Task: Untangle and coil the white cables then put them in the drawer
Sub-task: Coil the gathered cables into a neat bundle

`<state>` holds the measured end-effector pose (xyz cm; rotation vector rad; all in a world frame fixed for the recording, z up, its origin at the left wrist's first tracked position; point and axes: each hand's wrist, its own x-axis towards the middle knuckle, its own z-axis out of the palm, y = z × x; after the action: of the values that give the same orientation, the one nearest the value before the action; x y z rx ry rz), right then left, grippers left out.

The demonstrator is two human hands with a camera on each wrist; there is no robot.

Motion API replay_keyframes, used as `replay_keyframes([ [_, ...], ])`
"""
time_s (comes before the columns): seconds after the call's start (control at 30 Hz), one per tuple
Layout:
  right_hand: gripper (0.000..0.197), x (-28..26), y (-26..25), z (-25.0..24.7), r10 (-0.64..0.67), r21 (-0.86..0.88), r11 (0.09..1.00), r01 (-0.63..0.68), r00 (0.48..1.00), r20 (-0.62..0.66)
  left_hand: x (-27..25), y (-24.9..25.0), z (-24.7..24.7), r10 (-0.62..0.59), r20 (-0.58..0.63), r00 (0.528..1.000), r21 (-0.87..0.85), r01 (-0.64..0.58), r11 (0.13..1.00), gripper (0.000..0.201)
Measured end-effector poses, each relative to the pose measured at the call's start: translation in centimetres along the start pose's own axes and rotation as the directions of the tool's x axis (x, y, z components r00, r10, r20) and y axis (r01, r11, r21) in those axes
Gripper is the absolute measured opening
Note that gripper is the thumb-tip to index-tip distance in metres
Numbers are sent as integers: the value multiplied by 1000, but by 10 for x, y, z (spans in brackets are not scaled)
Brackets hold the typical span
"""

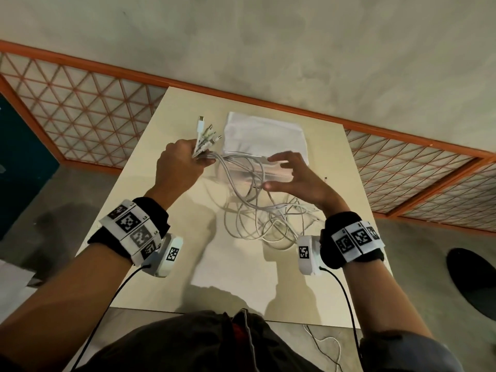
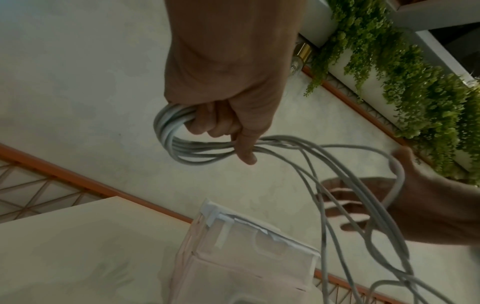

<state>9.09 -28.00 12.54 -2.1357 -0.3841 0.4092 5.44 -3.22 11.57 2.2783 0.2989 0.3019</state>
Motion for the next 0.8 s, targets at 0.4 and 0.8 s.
replay_keyframes([
  [0.4,26,25,5,35,-76,-13,997,79,986,151,6,12,-14,115,16,993,-210,-109,972,22],
  [0.8,24,24,4,7,97,-212,977,-21,930,354,13,-4,-11,133,-5,991,150,-131,980,36],
])
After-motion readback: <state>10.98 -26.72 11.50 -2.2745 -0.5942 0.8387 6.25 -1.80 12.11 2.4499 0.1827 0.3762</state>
